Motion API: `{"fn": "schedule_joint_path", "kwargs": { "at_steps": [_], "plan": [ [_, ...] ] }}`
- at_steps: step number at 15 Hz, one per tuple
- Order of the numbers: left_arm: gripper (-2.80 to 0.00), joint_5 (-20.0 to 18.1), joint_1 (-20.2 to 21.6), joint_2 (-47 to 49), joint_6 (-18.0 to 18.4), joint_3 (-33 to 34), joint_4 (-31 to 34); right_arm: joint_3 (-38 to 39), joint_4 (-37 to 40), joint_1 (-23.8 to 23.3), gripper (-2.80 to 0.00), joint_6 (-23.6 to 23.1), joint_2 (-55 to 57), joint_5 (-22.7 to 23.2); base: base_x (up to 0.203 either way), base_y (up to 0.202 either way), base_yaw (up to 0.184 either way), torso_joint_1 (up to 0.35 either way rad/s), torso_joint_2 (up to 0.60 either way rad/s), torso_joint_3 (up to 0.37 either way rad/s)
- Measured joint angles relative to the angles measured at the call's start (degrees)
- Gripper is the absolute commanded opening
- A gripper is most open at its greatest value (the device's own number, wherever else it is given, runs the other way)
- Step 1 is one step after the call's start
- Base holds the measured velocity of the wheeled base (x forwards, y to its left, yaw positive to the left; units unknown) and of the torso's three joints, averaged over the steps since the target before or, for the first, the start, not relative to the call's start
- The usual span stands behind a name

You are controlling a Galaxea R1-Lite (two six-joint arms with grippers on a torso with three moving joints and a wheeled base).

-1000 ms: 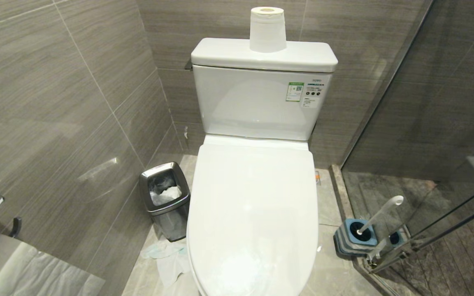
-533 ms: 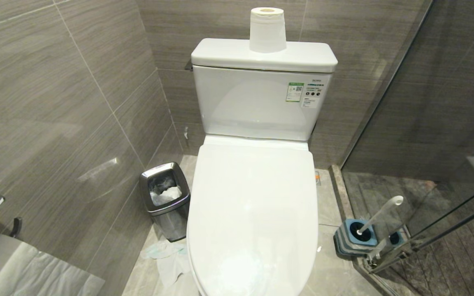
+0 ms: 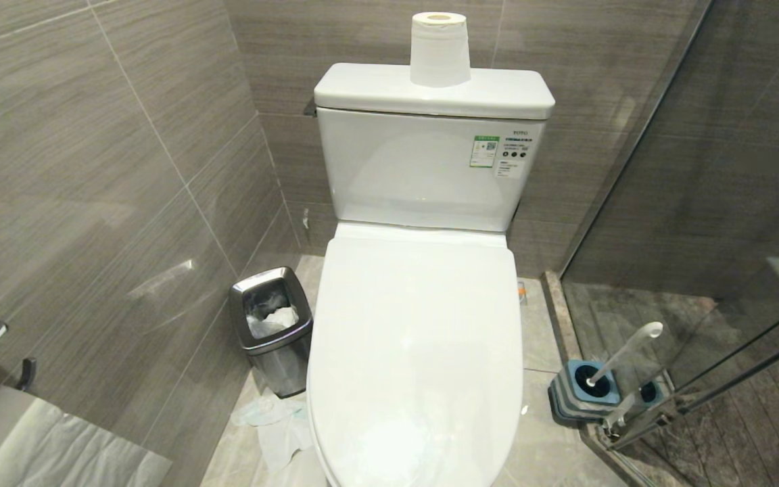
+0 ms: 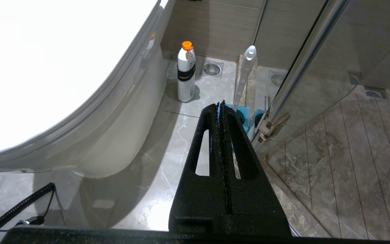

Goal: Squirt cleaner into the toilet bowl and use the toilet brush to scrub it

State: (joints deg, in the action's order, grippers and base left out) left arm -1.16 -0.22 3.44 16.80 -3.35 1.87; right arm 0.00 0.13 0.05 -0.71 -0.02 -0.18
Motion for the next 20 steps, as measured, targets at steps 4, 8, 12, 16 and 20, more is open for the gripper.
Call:
{"fn": "schedule_joint_path", "kwargs": {
  "at_steps": [4,8,12,16,20],
  "plan": [
    [-2.80,0.26,0.11,-2.77,-0.99,1.26,-0.74,0.00,-0.02,0.00,-2.80,0.02,0.00,-0.02,0.000,0.000,0.000,0.000,0.00,0.000],
    [-2.80,0.96,0.12,-3.25,-3.23,2.73,-5.38,0.00,0.00,0.00,-2.80,0.02,0.00,-0.02,0.000,0.000,0.000,0.000,0.00,0.000],
    [-2.80,1.65,0.12,-3.34,-3.50,3.30,-5.55,0.00,0.05,0.00,-2.80,-0.06,0.00,0.00,0.000,0.000,0.000,0.000,0.00,0.000],
    [-2.80,1.84,0.12,-3.36,-3.60,3.35,-5.25,0.00,0.02,-0.02,-2.80,0.05,0.00,0.00,0.000,0.000,0.000,0.000,0.00,0.000],
    [-2.80,1.93,0.12,-3.36,-7.29,3.35,-5.15,0.00,0.03,-0.02,-2.80,0.02,0.00,0.00,0.000,0.000,0.000,0.000,0.00,0.000]
  ]
}}
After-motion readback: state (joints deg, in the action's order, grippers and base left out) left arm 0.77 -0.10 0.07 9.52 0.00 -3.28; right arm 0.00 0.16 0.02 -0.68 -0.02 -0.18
